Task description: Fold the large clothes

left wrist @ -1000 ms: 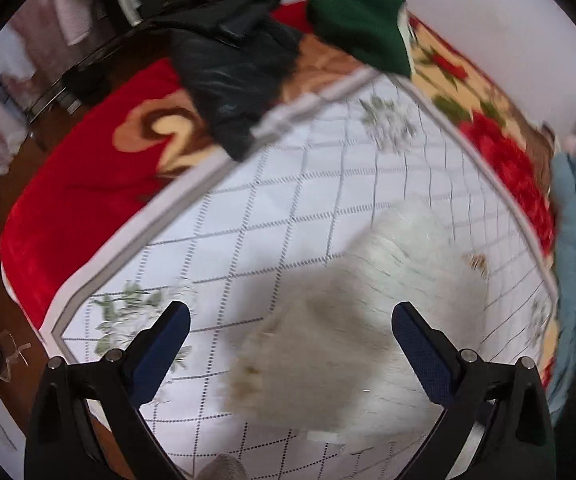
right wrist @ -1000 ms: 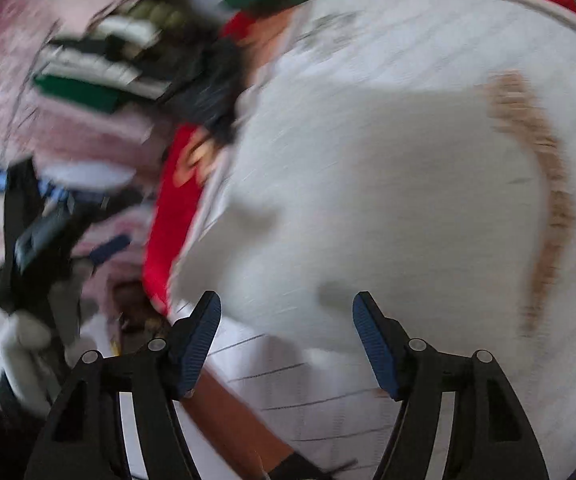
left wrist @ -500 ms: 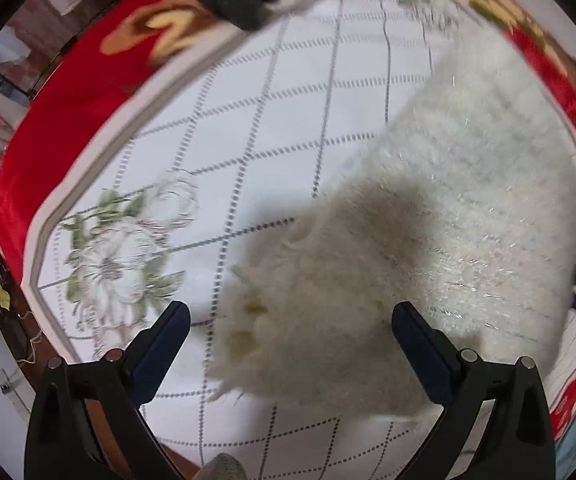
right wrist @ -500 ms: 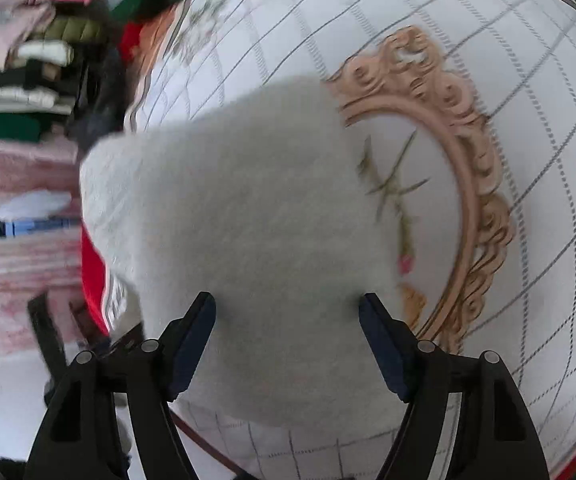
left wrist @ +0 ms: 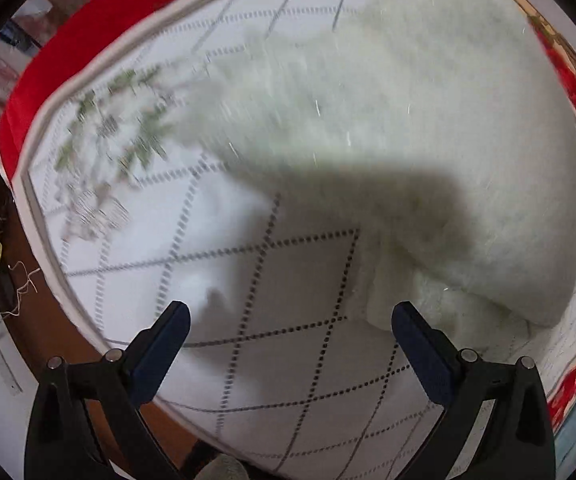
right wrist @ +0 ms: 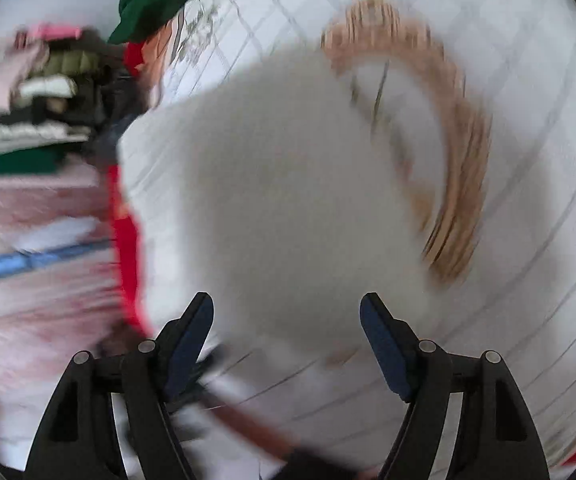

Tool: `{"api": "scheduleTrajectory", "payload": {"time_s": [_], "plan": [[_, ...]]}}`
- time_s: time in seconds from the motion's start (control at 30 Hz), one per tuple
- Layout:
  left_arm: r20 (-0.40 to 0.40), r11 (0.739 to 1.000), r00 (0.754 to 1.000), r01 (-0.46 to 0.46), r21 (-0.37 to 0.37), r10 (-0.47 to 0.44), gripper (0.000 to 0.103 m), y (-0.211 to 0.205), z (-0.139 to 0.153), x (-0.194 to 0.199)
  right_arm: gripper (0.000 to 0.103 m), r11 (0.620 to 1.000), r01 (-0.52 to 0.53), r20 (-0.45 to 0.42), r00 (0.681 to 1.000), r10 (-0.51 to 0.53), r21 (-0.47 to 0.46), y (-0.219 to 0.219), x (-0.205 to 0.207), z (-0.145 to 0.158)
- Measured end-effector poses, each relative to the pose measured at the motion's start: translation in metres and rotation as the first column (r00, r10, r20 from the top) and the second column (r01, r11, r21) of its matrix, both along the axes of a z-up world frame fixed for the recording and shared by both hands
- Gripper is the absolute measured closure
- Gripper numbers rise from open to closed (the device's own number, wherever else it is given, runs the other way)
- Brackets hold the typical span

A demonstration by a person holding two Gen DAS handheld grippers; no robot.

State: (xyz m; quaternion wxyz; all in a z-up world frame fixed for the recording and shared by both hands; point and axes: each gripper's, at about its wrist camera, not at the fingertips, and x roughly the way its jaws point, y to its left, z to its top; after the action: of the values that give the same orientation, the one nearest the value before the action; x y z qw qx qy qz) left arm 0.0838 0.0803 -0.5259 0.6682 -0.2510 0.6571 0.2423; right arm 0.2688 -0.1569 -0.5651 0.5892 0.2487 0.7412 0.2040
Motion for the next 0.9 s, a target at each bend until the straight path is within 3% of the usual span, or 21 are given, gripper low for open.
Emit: {"api": "scheduleTrajectory", "payload": {"time_s": [0.13,0.23,0.33,0.4,0.47,0.57,0.73,0.83,0.9], "plan": [[0.017,0.999,0.999,-0.040,0.007,0.040,0.000,-0.005,-0.024,-0.002,0.026,0.977,0.155,-0.227,0.967,-0.118,0.149,0.016,-0.036,-0.047],[0.042,0.998,0.998,-0.038,0.044,0.036,0.000,-0.007,-0.032,0.001,0.026,0.919,0.322,-0.313,0.918,-0.244,0.227,0.020,-0.046,-0.080],[0.048,0.997,0.998,-0.052,0.059,0.049,0.000,-0.005,-0.038,0.008,0.039,0.863,0.433,-0.322,0.881,-0.346,0.259,0.021,-0.048,-0.098],[0.059,0.995,0.997,-0.058,0.078,0.054,0.000,-0.004,-0.040,0.011,0.058,0.849,0.463,-0.292,0.874,-0.390,0.254,0.025,-0.049,-0.101],[0.070,0.993,0.995,-0.071,0.093,0.064,0.000,-0.003,-0.042,0.014,0.074,0.858,0.449,-0.253,0.886,-0.390,0.249,0.026,-0.051,-0.093],[0.089,0.990,0.993,-0.090,0.109,0.080,0.000,-0.002,-0.047,0.015,0.086,0.870,0.422,-0.204,0.903,-0.378,0.254,0.019,-0.056,-0.073],[0.118,0.986,0.988,-0.112,0.122,0.098,0.000,-0.002,-0.049,0.017,0.098,0.861,0.394,-0.172,0.918,-0.356,0.322,-0.018,-0.067,-0.033],[0.133,0.986,0.985,-0.121,0.116,0.105,0.000,0.000,-0.045,0.013,0.103,0.878,0.373,-0.178,0.926,-0.332,0.301,-0.037,-0.073,-0.033],[0.161,0.984,0.977,-0.157,0.089,0.141,0.000,0.002,-0.036,-0.001,0.103,0.870,0.399,-0.228,0.911,-0.343,0.290,-0.036,-0.077,-0.045]]}}
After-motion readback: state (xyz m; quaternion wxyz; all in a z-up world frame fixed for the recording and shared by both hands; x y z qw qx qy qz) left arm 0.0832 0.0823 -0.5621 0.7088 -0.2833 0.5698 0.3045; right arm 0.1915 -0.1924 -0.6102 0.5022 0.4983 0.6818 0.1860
